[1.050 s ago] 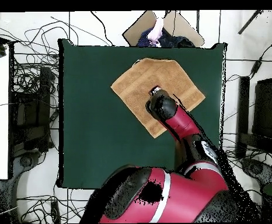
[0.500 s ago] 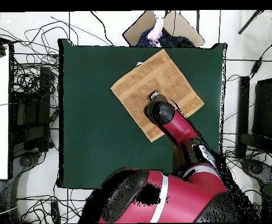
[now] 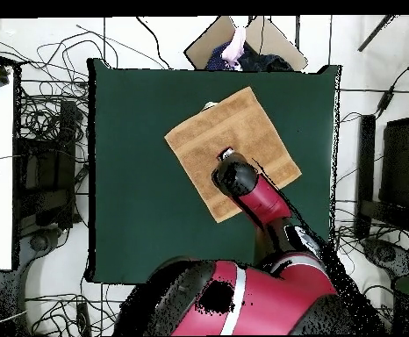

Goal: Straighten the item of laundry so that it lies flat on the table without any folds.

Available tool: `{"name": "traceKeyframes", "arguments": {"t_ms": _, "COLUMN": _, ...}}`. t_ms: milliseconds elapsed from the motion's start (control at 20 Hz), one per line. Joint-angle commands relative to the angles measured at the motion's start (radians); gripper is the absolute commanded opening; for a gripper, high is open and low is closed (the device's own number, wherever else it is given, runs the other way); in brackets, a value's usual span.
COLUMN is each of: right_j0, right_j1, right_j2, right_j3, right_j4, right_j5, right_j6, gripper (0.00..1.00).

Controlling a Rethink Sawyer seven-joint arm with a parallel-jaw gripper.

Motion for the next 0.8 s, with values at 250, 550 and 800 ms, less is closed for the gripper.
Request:
{"name": "traceKeyframes", "arguments": {"t_ms": 250, "right_j0": 0.014, "right_j1": 0.123, "right_j2": 0.015, "right_j3": 0.299, "right_j4": 0.081, "right_j5": 0.213, "right_j6": 0.289, "gripper": 1.0}}
{"name": "traceKeyframes", "arguments": {"t_ms": 550, "right_j0": -0.033, "right_j1": 0.118, "right_j2": 0.059, "right_j3": 0.354, "right_j4": 0.109, "right_j5": 0.179, "right_j6": 0.281, "gripper": 1.0}}
{"name": "traceKeyframes", "arguments": {"t_ms": 800, "right_j0": -0.054, "right_j1": 0.116, "right_j2": 0.083, "right_j3": 0.396, "right_j4": 0.13, "right_j5": 0.134, "right_j6": 0.294, "gripper": 1.0}}
